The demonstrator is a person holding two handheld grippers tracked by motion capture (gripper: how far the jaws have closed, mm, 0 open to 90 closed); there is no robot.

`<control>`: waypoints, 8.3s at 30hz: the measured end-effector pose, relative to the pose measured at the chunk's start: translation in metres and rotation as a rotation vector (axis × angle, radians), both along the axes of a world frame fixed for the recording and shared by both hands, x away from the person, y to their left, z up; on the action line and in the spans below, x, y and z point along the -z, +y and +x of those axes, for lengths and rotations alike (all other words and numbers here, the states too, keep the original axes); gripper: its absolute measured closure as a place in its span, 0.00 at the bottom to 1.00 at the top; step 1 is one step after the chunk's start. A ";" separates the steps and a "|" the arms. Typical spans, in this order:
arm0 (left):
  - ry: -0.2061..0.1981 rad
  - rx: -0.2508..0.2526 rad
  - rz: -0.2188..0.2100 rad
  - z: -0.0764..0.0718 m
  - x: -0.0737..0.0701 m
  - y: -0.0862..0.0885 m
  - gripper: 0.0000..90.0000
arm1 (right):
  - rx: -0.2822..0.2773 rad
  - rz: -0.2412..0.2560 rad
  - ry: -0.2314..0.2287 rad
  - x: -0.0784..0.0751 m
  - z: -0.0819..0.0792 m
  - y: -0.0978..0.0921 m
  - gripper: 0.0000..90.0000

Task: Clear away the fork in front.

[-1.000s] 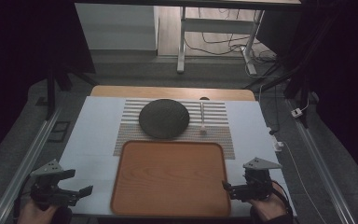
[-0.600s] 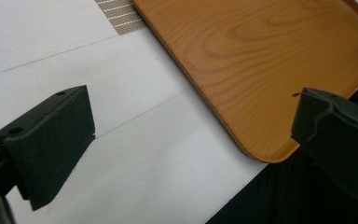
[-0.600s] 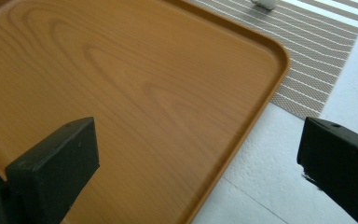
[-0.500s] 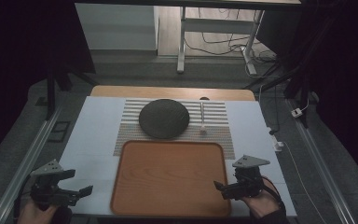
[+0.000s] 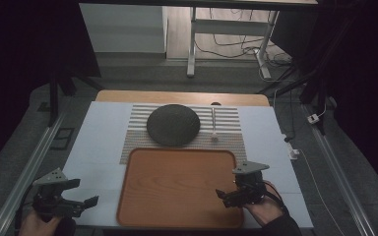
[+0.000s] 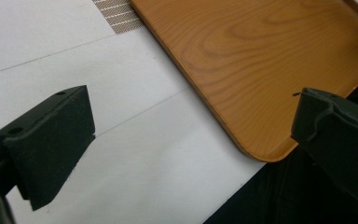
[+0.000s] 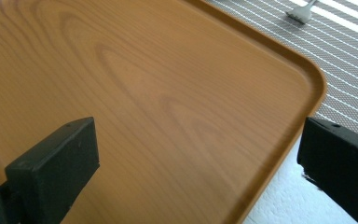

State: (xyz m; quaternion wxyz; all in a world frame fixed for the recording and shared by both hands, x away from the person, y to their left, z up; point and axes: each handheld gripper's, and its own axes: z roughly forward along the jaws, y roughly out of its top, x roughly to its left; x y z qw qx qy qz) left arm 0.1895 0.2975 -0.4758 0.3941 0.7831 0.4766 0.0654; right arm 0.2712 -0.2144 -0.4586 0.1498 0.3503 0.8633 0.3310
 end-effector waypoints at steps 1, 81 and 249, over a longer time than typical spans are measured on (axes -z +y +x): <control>-0.001 0.002 0.005 0.000 0.000 0.000 0.00 | 0.000 0.000 0.000 0.000 0.000 0.000 0.00; 0.025 0.017 -0.005 0.002 0.002 -0.001 0.00 | -0.046 -0.661 -0.293 0.044 0.169 0.070 0.36; -0.004 0.929 0.294 0.088 -0.013 -0.187 0.96 | -0.473 0.251 0.097 -0.015 0.008 0.027 0.46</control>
